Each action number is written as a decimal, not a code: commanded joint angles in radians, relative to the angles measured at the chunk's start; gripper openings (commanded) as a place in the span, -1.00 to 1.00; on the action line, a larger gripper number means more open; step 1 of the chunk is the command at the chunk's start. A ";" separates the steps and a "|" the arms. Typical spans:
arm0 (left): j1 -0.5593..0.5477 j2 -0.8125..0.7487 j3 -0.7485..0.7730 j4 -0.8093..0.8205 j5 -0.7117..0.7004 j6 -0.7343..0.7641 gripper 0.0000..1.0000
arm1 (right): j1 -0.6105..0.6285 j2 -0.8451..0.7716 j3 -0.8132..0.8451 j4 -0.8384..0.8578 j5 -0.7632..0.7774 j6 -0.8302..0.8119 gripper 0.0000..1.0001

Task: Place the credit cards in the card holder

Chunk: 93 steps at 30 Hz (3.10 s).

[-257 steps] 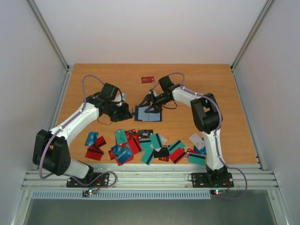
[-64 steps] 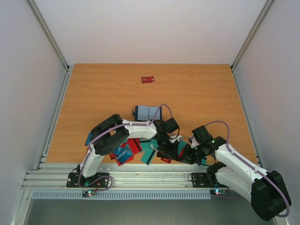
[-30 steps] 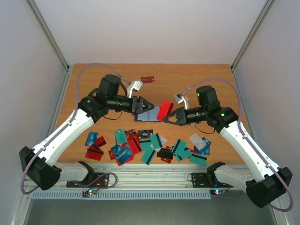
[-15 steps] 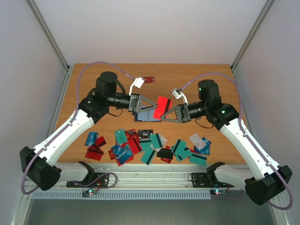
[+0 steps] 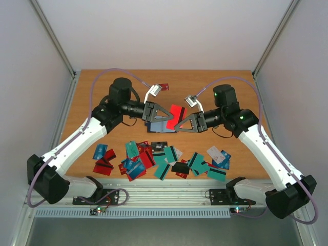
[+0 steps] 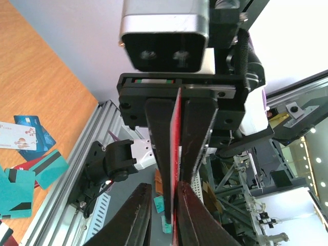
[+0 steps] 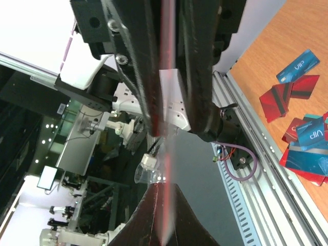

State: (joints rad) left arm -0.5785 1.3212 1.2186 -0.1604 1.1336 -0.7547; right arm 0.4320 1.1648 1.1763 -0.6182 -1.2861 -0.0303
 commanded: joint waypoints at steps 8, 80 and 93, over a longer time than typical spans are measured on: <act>-0.012 0.038 -0.014 0.033 0.003 -0.012 -0.99 | -0.004 0.049 0.080 -0.135 0.020 -0.142 -0.55; 0.215 0.690 -0.016 0.051 -0.451 0.206 -0.99 | -0.124 0.912 0.101 0.210 0.481 0.197 -0.48; 0.217 0.627 -0.064 0.005 -0.517 0.252 -1.00 | -0.124 0.930 0.061 0.235 0.485 0.220 -0.59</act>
State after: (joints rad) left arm -0.3687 1.9957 1.1961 -0.1600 0.6659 -0.5407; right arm 0.3130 2.0674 1.2587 -0.3992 -0.7994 0.1818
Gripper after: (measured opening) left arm 0.022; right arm 0.206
